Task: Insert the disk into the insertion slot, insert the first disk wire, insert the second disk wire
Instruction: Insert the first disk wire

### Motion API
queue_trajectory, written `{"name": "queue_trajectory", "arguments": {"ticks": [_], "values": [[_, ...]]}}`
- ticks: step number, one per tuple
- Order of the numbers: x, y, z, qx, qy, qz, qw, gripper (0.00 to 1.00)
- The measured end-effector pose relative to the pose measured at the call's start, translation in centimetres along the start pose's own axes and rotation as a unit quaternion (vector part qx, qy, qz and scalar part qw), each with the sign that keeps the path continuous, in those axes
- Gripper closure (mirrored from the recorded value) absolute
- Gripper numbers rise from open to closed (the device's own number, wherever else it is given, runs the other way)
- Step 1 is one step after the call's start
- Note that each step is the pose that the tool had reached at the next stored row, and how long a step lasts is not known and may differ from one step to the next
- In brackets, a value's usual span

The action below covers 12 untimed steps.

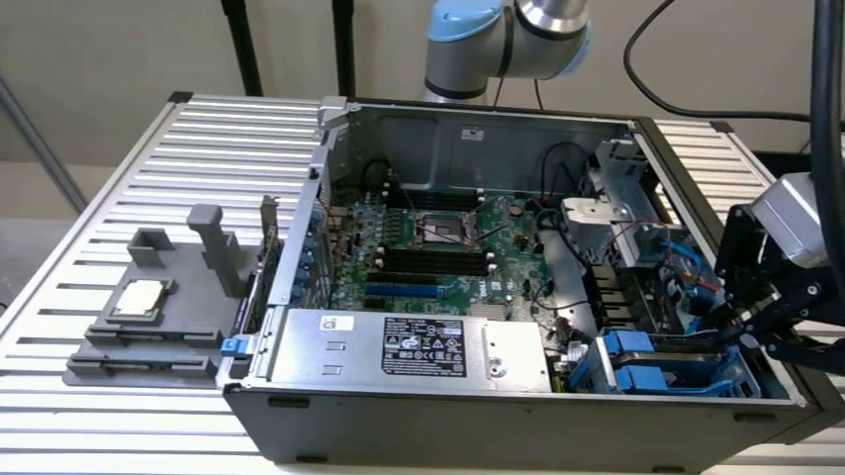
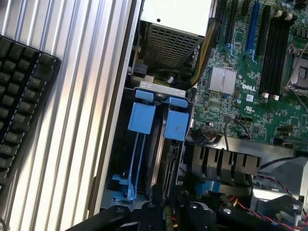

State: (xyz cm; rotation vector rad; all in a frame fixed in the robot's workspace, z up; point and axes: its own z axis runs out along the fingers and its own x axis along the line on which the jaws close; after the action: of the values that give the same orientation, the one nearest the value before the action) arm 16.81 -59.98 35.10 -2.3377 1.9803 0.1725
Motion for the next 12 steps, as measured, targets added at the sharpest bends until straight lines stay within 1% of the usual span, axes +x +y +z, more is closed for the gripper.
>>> {"name": "queue_trajectory", "arguments": {"ticks": [3,4,8,12], "values": [[0.03,0.0,-0.01,-0.0001,-0.0005,0.0,1.0,0.73],[0.04,0.0,-0.01,-0.0001,-0.0007,0.0,1.0,0.67],[0.05,0.0,0.03,-0.0001,-0.0011,-0.001,1.0,0.67],[0.08,-0.01,0.37,-0.0002,-0.0015,-0.002,1.0,0.67]]}}
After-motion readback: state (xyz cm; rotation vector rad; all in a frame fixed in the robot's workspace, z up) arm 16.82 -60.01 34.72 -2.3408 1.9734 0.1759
